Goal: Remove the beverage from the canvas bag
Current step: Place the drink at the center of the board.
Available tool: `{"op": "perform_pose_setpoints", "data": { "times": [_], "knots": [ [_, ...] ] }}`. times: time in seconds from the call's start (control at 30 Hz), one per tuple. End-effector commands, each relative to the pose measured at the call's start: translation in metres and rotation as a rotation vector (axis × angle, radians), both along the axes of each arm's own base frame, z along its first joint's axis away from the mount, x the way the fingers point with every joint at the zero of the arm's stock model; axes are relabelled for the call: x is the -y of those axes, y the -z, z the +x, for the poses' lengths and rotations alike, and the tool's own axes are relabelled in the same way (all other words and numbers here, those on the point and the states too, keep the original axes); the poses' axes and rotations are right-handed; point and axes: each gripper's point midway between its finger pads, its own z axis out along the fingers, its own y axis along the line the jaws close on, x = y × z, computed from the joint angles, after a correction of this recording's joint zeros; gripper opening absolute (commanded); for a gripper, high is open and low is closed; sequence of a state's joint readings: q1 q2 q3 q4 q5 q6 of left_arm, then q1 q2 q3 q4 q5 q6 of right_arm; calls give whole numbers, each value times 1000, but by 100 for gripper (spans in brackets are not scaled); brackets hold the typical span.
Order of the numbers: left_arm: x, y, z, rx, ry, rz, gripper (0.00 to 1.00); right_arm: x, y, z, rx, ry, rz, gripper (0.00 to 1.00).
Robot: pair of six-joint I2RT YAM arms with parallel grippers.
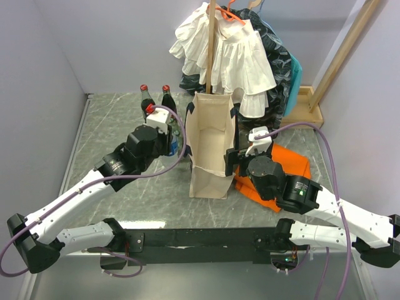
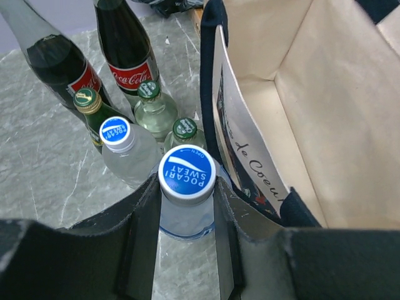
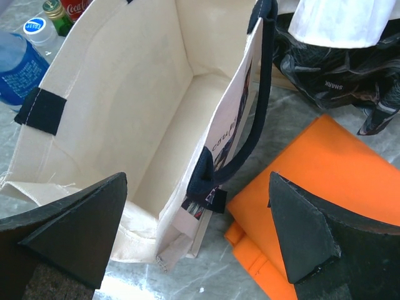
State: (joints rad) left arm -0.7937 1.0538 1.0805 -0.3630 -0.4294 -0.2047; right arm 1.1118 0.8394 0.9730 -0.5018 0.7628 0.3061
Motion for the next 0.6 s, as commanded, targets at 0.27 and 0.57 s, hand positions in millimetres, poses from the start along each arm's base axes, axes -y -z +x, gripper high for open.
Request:
{"op": "perform_pose_setpoints", "data": {
  "times": [0.27,0.57],
  "knots": [
    [-2,-55,10,205,-73,-246,1,7,0,1,13,34,9,100],
    [-1,-38,15,206,-92,-249,1,9,2,1,12,40,4,100]
  ]
}}
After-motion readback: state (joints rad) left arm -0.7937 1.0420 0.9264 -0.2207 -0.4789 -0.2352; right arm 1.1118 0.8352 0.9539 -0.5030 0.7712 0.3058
